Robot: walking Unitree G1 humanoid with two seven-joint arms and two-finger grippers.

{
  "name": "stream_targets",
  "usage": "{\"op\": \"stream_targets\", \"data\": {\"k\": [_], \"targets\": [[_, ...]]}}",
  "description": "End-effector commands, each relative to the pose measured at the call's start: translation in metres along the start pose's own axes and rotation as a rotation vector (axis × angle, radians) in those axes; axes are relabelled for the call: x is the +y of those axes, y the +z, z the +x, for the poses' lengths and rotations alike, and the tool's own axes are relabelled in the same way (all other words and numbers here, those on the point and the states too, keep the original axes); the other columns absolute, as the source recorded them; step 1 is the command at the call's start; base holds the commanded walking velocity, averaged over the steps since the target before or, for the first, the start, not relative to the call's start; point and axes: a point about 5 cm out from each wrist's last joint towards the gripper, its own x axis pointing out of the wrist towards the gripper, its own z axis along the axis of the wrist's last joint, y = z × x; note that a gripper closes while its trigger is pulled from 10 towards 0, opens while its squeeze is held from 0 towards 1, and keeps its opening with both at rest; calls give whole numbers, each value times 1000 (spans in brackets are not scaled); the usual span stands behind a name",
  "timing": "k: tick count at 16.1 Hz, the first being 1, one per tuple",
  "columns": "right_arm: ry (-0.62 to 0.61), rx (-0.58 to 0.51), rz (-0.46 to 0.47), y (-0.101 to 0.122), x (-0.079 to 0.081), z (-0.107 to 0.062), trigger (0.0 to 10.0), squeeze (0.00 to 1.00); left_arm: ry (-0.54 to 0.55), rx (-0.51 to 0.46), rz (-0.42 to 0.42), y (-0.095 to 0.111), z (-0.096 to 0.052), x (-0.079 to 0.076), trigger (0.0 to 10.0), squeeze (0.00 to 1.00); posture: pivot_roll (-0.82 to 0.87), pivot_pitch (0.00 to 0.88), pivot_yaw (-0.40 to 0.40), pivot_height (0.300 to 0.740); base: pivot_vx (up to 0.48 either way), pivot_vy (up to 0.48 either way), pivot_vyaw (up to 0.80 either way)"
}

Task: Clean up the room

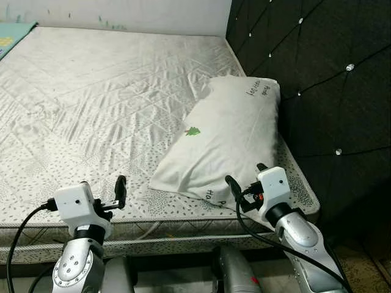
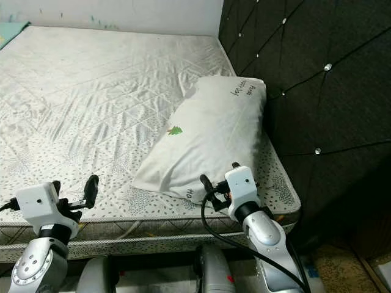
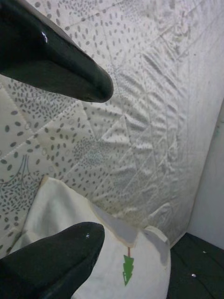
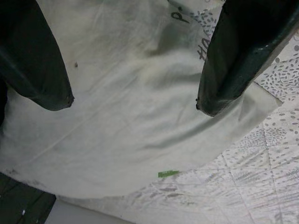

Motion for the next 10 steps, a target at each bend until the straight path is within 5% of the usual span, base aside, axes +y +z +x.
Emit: {"op": "stream_targets", "data": {"k": [1, 7, 10], "targets": [[-9, 23, 8, -4, -4, -3, 10000, 0, -6, 11, -4, -1, -3, -2, 10000, 0, -94, 77, -84, 566, 0, 0, 0], [5, 53, -19, -6, -8, 1, 10000, 0, 11, 23, -14, 1, -12, -3, 10000, 0, -79, 128, -102, 551, 0, 0, 0], [-21, 104, -22, -6, -15, 18, 10000, 0, 21, 25, -12, 3, -15, -5, 10000, 0, -64, 143, -104, 551, 0, 0, 0]]}}
